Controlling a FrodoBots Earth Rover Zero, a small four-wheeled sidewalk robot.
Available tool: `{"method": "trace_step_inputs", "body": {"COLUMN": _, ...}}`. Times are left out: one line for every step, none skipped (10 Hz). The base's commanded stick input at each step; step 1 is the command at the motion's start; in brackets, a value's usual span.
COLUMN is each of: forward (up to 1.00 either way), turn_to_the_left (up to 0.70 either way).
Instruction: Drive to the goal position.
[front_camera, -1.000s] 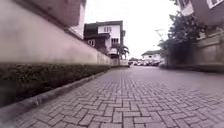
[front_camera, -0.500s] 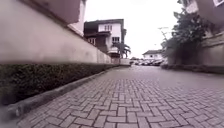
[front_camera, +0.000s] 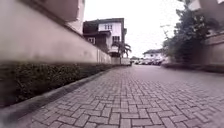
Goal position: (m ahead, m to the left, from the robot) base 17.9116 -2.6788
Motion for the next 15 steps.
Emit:
{"method": "trace_step_inputs", "body": {"forward": 0.7, "turn_to_the_left": 0.0}}
{"method": "trace_step_inputs", "body": {"forward": 0.7, "turn_to_the_left": 0.0}}
{"method": "trace_step_inputs", "body": {"forward": 0.7, "turn_to_the_left": 0.0}}
{"method": "trace_step_inputs", "body": {"forward": 0.7, "turn_to_the_left": 0.0}}
{"method": "trace_step_inputs", "body": {"forward": 0.7, "turn_to_the_left": 0.0}}
{"method": "trace_step_inputs", "body": {"forward": 0.7, "turn_to_the_left": 0.0}}
{"method": "trace_step_inputs", "body": {"forward": 0.7, "turn_to_the_left": 0.0}}
{"method": "trace_step_inputs", "body": {"forward": 0.7, "turn_to_the_left": 0.0}}
{"method": "trace_step_inputs", "body": {"forward": 0.7, "turn_to_the_left": 0.0}}
{"method": "trace_step_inputs", "body": {"forward": 0.7, "turn_to_the_left": 0.0}}
{"method": "trace_step_inputs", "body": {"forward": 0.7, "turn_to_the_left": 0.0}}
{"method": "trace_step_inputs", "body": {"forward": 0.7, "turn_to_the_left": 0.0}}
{"method": "trace_step_inputs", "body": {"forward": 0.7, "turn_to_the_left": 0.0}}
{"method": "trace_step_inputs", "body": {"forward": 0.7, "turn_to_the_left": 0.0}}
{"method": "trace_step_inputs", "body": {"forward": 0.7, "turn_to_the_left": 0.0}}
